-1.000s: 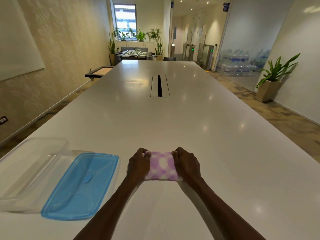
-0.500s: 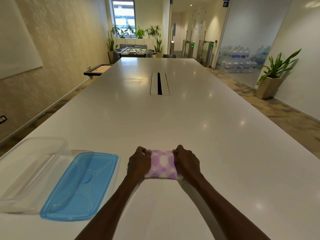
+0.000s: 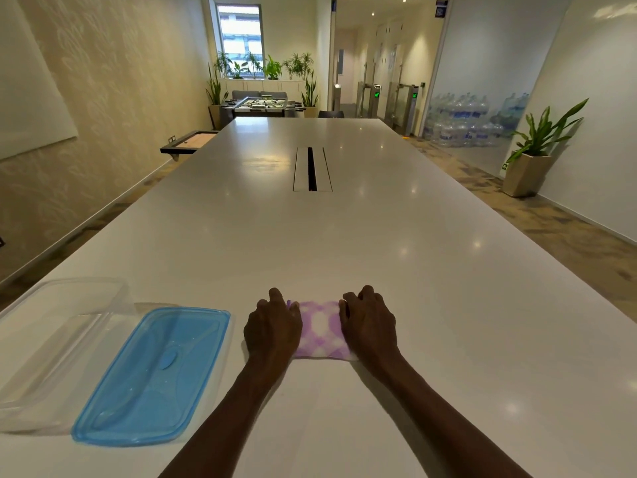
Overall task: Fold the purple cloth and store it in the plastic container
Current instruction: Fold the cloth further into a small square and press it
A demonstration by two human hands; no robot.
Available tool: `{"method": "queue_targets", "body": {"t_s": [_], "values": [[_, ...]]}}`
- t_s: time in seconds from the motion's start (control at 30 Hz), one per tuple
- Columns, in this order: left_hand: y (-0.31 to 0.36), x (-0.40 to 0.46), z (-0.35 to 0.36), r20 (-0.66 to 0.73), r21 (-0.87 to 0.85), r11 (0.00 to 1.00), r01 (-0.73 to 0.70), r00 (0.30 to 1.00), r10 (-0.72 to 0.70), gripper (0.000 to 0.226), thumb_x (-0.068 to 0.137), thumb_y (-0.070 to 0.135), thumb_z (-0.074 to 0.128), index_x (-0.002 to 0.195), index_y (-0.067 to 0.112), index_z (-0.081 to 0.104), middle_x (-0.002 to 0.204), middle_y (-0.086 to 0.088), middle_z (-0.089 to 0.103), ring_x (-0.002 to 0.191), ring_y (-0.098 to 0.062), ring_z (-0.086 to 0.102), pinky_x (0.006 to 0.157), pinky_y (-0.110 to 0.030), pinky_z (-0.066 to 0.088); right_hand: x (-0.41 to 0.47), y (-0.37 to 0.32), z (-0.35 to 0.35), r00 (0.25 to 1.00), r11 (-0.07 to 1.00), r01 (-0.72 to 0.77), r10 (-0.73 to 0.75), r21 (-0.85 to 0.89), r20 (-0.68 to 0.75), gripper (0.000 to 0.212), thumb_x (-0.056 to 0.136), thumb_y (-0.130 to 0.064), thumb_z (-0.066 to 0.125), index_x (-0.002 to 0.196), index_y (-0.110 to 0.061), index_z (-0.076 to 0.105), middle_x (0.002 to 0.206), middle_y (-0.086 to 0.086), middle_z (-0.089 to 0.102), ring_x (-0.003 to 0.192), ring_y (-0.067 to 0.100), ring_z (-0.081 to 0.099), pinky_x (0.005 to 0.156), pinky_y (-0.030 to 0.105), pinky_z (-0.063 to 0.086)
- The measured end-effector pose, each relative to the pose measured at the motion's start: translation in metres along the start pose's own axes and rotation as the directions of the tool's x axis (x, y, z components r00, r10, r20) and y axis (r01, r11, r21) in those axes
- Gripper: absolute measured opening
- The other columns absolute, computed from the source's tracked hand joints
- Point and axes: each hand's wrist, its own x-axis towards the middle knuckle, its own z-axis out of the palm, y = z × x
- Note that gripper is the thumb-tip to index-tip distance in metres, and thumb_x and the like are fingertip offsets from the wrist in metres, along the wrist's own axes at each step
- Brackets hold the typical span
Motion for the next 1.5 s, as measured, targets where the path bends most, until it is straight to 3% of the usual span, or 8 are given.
{"method": "queue_targets", "body": {"t_s": [0.2, 0.3, 0.43, 0.57, 0.7, 1.1, 1.33, 1.5], "values": [[0.016, -0.004, -0.009, -0.168, -0.156, 0.978, -0.137, 0.98, 0.111, 0.042, 0.098, 0.034, 0.046, 0.13, 0.007, 0.052, 0.125, -0.013, 0.06, 0.117, -0.027, 0.057, 0.096, -0.034, 0.046, -0.001, -0.013, -0.018, 0.97, 0.968, 0.216, -0.199, 0.125, -0.137, 0.032, 0.098, -0.015, 0.052, 0.123, 0.001, 0.064, 0.128, 0.021, 0.064, 0.122, 0.032, 0.059, 0.104, 0.04, 0.045], [0.024, -0.012, -0.007, -0.161, -0.376, 0.868, -0.324, 0.945, 0.284, 0.038, 0.098, 0.017, 0.047, 0.133, 0.002, 0.052, 0.135, -0.014, 0.058, 0.127, -0.024, 0.052, 0.107, -0.022, 0.034, -0.007, -0.02, -0.022, 0.954, 0.939, 0.297, -0.297, 0.175, -0.026, 0.042, 0.102, -0.02, 0.043, 0.139, -0.003, 0.05, 0.147, 0.015, 0.048, 0.14, 0.024, 0.041, 0.119, 0.035, 0.026], [0.021, -0.02, 0.002, 0.0, -0.641, 0.711, -0.29, 0.926, 0.378, 0.038, 0.1, 0.0, 0.041, 0.137, -0.003, 0.043, 0.145, -0.017, 0.045, 0.135, -0.003, 0.04, 0.108, 0.0, 0.018, -0.011, -0.018, -0.012, 0.922, 0.935, 0.317, -0.343, 0.16, 0.177, 0.049, 0.106, -0.026, 0.031, 0.152, -0.01, 0.027, 0.161, 0.01, 0.022, 0.15, 0.019, 0.016, 0.123, 0.033, 0.009], [0.003, -0.014, 0.022, 0.07, -0.286, 0.889, -0.357, 0.918, 0.391, 0.047, 0.104, 0.031, 0.029, 0.142, 0.009, 0.044, 0.156, -0.01, 0.033, 0.148, -0.016, 0.024, 0.122, -0.034, 0.017, -0.017, -0.012, -0.001, 0.897, 0.943, 0.304, -0.332, 0.138, 0.293, 0.052, 0.106, -0.032, 0.021, 0.156, -0.018, 0.015, 0.164, 0.009, 0.009, 0.152, 0.021, 0.005, 0.124, 0.039, 0.006], [-0.003, -0.015, 0.027, 0.165, -0.189, 0.928, -0.322, 0.921, 0.353, 0.1, 0.08, 0.076, -0.008, 0.152, 0.014, 0.023, 0.163, -0.005, 0.011, 0.151, -0.013, 0.003, 0.123, -0.035, 0.005, -0.018, -0.008, 0.006, 0.873, 0.95, 0.289, -0.311, 0.114, 0.375, 0.06, 0.103, -0.043, 0.026, 0.156, -0.03, 0.0, 0.164, 0.006, -0.007, 0.152, 0.025, -0.007, 0.123, 0.043, 0.0], [-0.013, -0.011, 0.04, 0.239, -0.091, 0.932, -0.351, 0.901, 0.363, 0.104, 0.076, 0.079, -0.012, 0.154, 0.014, 0.007, 0.164, -0.001, 0.0, 0.15, -0.01, -0.006, 0.121, -0.031, -0.002, -0.014, -0.005, 0.012, 0.836, 0.954, 0.276, -0.297, 0.114, 0.462, 0.073, 0.096, -0.057, 0.028, 0.154, -0.033, -0.007, 0.164, 0.0, -0.012, 0.15, 0.022, -0.014, 0.121, 0.045, -0.005], [-0.012, -0.008, 0.034, 0.198, -0.132, 0.9, -0.416, 0.878, 0.435, 0.094, 0.083, 0.076, -0.007, 0.154, 0.019, 0.013, 0.164, -0.001, 0.003, 0.148, -0.007, -0.009, 0.119, -0.03, -0.007, -0.006, -0.01, 0.003, 0.859, 0.956, 0.217, -0.284, 0.2, 0.426, 0.056, 0.102, -0.033, 0.032, 0.155, -0.024, 0.017, 0.159, 0.011, 0.028, 0.147, 0.027, 0.023, 0.119, 0.044, 0.02], [-0.016, -0.006, 0.018, 0.107, -0.155, 0.884, -0.441, 0.882, 0.459, 0.083, 0.087, 0.073, 0.005, 0.155, 0.025, 0.009, 0.164, 0.002, -0.002, 0.15, -0.009, -0.012, 0.122, -0.035, -0.008, -0.002, -0.009, -0.017, 0.937, 0.962, 0.085, -0.166, 0.26, 0.306, 0.033, 0.091, -0.029, 0.043, 0.108, -0.016, 0.069, 0.1, 0.01, 0.069, 0.094, 0.03, 0.063, 0.078, 0.039, 0.053]]}}
